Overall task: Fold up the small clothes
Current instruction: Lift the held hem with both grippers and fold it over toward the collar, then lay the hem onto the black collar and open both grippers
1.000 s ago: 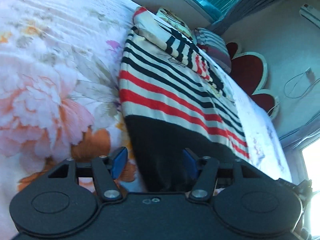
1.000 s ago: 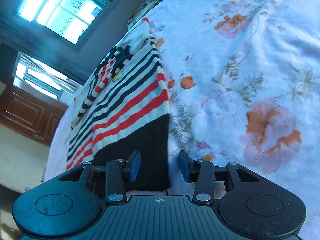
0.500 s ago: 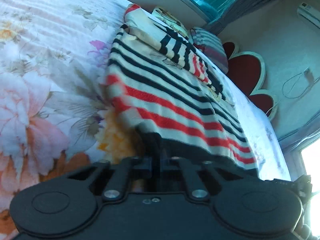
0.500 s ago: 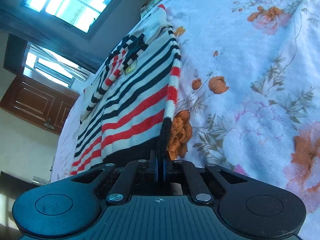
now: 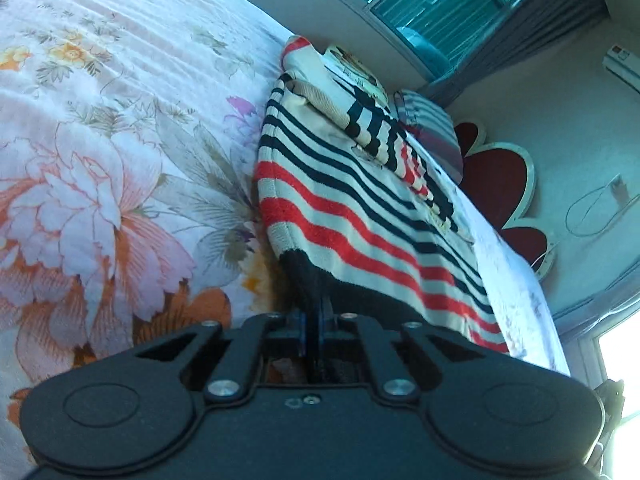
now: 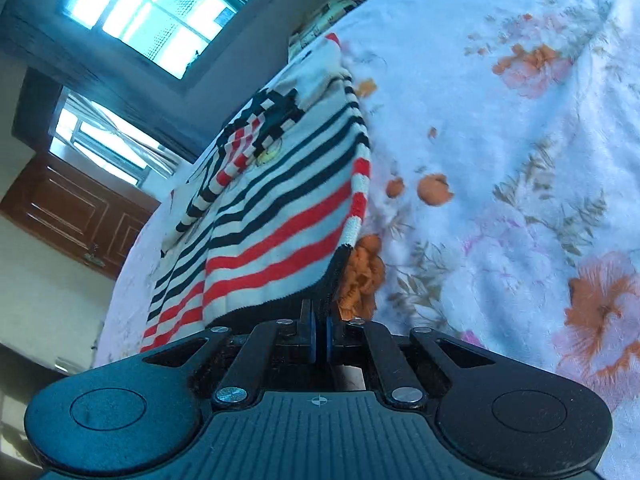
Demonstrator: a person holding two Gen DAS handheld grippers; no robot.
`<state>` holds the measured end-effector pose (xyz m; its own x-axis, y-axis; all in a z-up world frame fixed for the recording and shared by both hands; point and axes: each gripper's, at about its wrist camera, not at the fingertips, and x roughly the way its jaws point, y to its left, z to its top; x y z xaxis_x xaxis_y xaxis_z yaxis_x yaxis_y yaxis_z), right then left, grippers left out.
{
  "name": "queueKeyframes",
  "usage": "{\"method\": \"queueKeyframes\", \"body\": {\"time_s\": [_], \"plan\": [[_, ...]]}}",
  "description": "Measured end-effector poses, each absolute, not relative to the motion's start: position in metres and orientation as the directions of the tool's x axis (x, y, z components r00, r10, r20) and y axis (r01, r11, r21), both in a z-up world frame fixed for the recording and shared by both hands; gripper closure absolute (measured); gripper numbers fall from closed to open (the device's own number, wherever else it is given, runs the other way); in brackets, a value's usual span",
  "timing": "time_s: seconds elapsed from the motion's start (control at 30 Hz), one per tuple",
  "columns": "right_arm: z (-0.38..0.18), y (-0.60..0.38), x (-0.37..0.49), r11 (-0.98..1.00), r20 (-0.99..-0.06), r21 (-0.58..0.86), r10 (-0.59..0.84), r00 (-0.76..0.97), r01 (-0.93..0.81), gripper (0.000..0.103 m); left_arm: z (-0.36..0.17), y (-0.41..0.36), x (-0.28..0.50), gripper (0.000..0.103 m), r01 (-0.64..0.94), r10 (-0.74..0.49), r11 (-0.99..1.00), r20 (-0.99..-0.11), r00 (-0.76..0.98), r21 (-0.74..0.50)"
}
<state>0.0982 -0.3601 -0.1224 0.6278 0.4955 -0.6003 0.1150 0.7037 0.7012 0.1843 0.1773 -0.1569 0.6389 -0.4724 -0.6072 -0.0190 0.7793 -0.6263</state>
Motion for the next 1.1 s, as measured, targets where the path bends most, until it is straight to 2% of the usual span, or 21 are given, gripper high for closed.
{"method": "queueKeyframes", "body": {"time_s": [0.07,0.27,0.43,0.67,0.87,1.1], "plan": [[-0.118,-0.361,0.103,0.702,-0.606,0.701,0.492,0.625,0.127,0.099,-0.155,0.180,0.184,0.099,-0.026,-0.477,0.763,-0.589,0.652,-0.646],[-0.089,-0.365,0.121,0.676,-0.539,0.733,0.511,0.669,0.074,0.099,-0.128,0.178,0.199,0.099,-0.023,-0.486,0.710,-0.513,0.708,-0.704],[-0.065,-0.370,0.168,0.633,-0.479,0.772,0.525,0.703,0.053,0.099,-0.092,0.169,0.244,0.099,0.029,-0.497,0.691,-0.445,0.745,-0.722],[-0.028,-0.386,0.258,0.599,-0.427,0.800,0.533,0.731,0.031,0.099,-0.060,0.169,0.328,0.099,0.034,-0.475,0.683,-0.409,0.779,-0.730],[-0.045,-0.401,0.365,0.573,-0.445,0.817,0.560,0.699,0.061,0.099,-0.075,0.160,0.420,0.099,0.000,-0.457,0.711,-0.462,0.760,-0.703],[-0.115,-0.406,0.483,0.535,-0.480,0.835,0.598,0.642,0.126,0.099,-0.120,0.154,0.515,0.099,-0.060,-0.414,0.771,-0.570,0.710,-0.634]]}}
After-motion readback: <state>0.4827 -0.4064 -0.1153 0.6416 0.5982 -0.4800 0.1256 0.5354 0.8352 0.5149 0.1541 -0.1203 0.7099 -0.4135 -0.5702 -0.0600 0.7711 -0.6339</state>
